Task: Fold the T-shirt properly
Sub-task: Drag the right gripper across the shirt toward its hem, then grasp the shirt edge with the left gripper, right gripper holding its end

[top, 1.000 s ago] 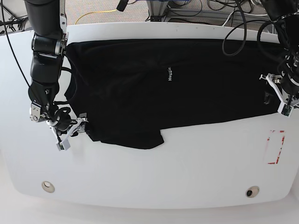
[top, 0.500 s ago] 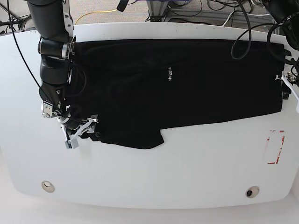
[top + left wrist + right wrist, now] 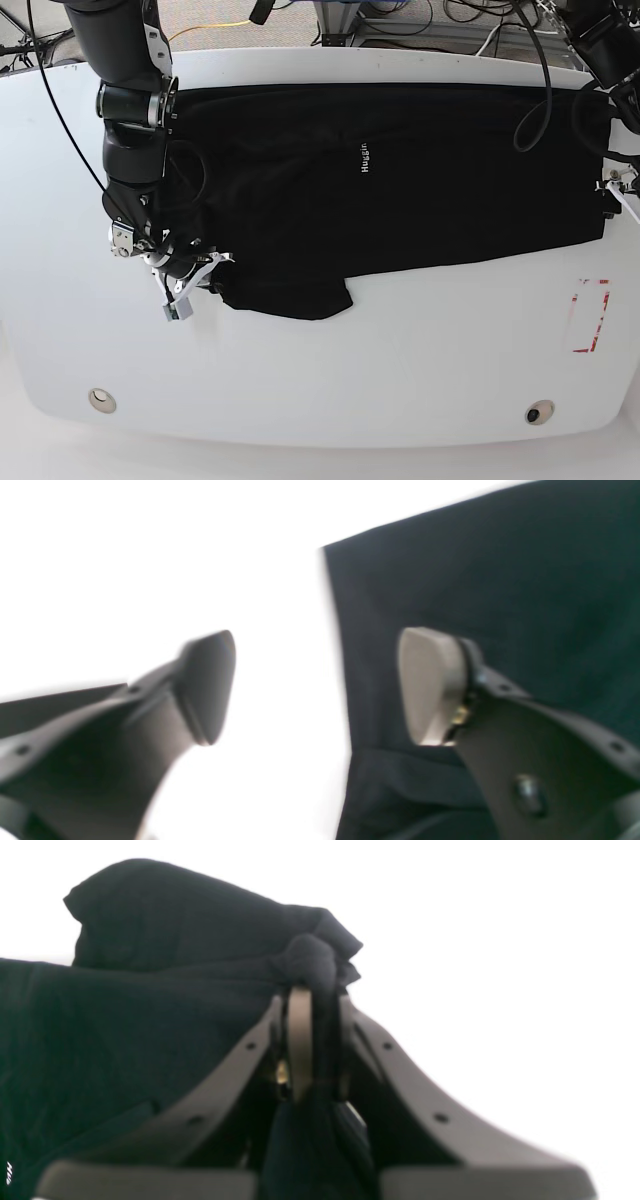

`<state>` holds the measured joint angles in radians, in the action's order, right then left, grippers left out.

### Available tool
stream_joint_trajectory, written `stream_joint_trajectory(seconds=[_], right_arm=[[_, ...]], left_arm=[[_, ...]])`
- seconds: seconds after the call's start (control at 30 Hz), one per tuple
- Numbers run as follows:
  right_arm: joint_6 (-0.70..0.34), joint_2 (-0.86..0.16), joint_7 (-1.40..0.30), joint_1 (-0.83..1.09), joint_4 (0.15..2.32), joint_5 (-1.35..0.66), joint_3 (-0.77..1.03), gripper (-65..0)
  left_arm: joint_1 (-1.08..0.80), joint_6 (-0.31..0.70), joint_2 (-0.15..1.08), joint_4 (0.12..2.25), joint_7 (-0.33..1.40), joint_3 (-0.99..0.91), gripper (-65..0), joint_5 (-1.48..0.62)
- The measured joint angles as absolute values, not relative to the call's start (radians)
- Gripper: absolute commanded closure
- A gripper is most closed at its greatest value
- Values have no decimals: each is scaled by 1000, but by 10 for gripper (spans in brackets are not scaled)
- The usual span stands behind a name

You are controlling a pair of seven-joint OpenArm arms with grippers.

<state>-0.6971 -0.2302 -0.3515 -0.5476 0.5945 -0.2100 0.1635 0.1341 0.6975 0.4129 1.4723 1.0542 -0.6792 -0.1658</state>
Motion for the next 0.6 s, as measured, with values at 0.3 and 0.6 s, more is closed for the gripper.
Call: stream_joint_trajectory(seconds=[0.3,0.6], right_arm=[[-698,-232,-382,-550,600,-214,163,0],[-699,-230,-397,-550,609,-212,166,0]], left_arm=[[251,698,419,1219,955,-676,-533,-147],[336,697,419,971,854,-669,-533,-147]])
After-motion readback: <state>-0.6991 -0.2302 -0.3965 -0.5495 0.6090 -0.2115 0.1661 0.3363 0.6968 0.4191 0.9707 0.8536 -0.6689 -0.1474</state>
